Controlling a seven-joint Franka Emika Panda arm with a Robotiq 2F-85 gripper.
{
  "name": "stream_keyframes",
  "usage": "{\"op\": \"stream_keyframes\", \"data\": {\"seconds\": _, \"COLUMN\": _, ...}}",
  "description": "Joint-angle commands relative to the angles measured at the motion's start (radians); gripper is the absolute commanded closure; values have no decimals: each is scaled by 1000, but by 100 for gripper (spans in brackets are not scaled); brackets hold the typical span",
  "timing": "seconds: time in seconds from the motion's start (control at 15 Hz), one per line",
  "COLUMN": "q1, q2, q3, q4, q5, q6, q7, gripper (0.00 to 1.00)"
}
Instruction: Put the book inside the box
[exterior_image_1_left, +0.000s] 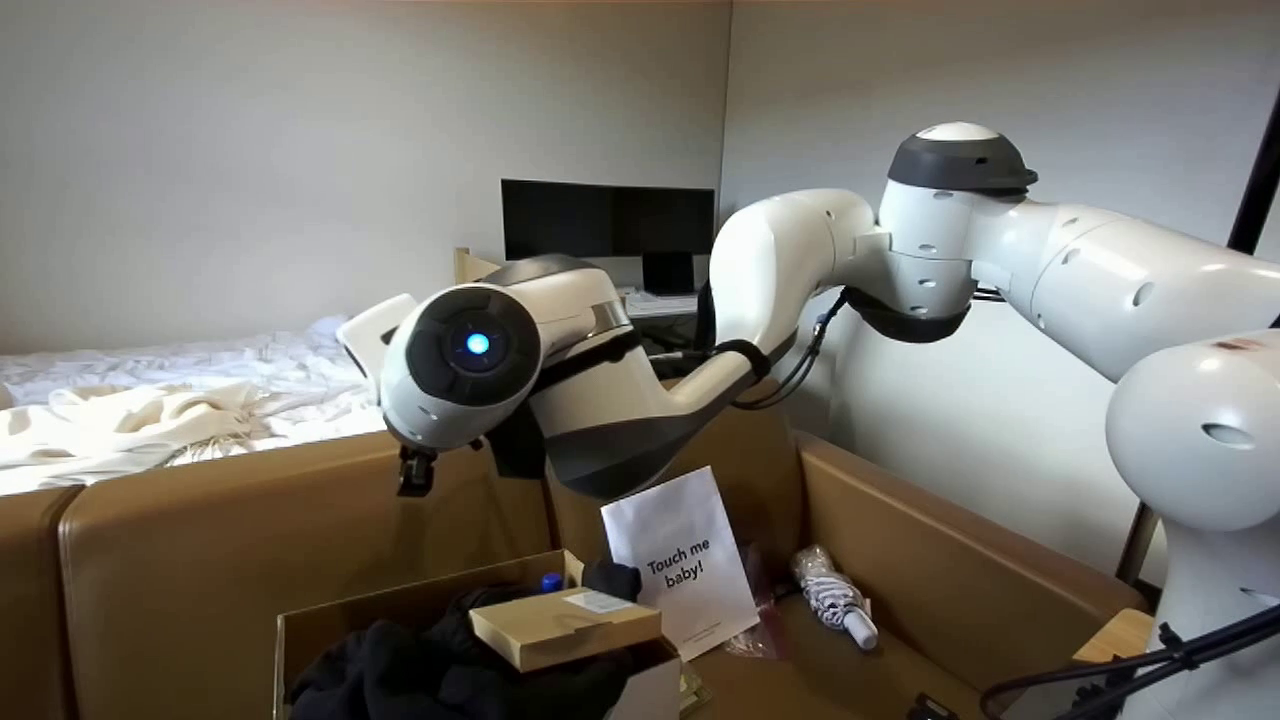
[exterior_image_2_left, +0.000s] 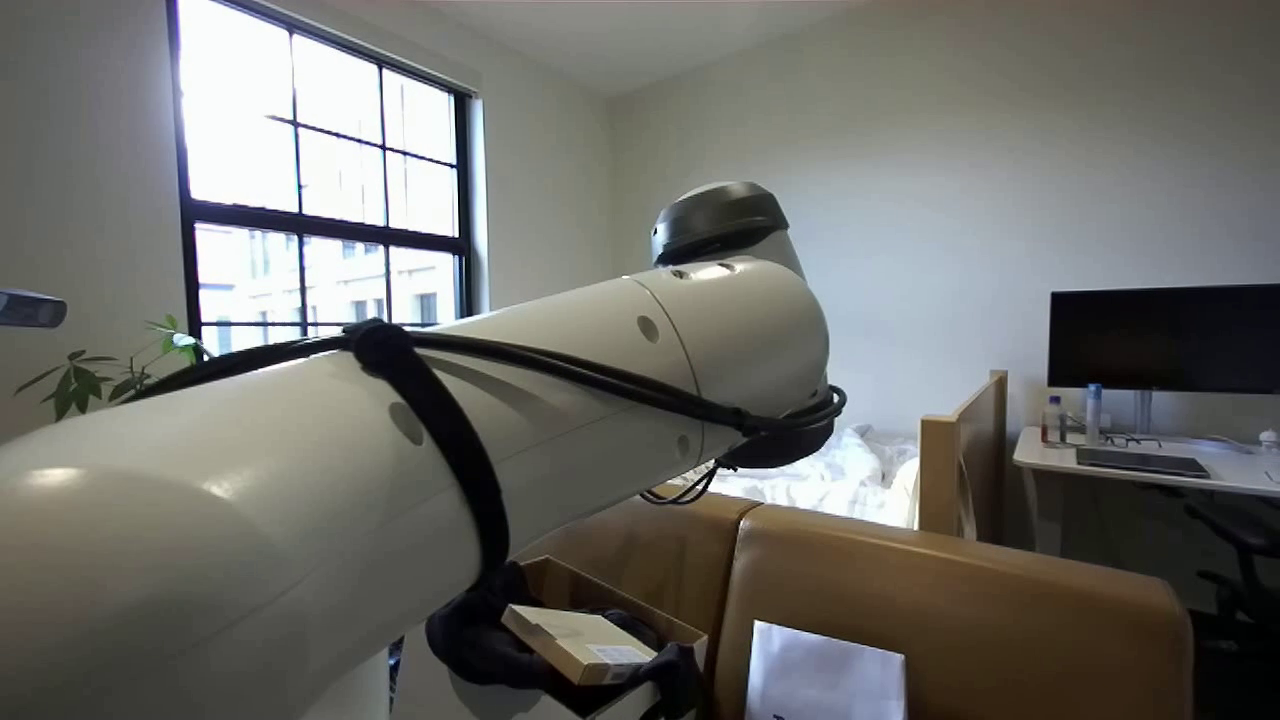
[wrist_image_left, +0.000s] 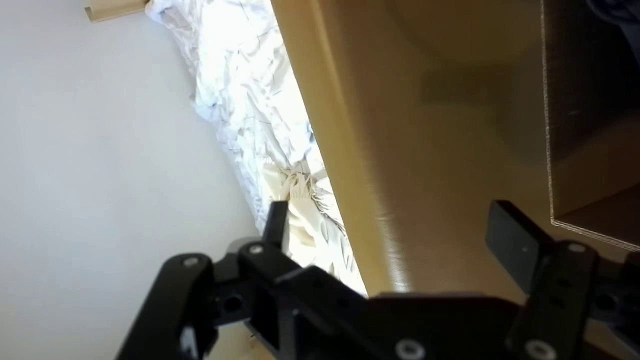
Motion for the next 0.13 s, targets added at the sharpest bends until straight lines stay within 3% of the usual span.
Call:
{"op": "stream_keyframes", "data": {"seconds": 0.0, "q1": 0, "q2": 23, "q3": -4, "q4": 0, "q5": 17, "q6": 11, "q7": 12, "gripper": 0}}
{"op": "stream_keyframes", "data": {"seconds": 0.07, "q1": 0, "q2": 23, "q3": -4, "q4": 0, "q5": 17, "q6": 11, "q7": 12, "gripper": 0}}
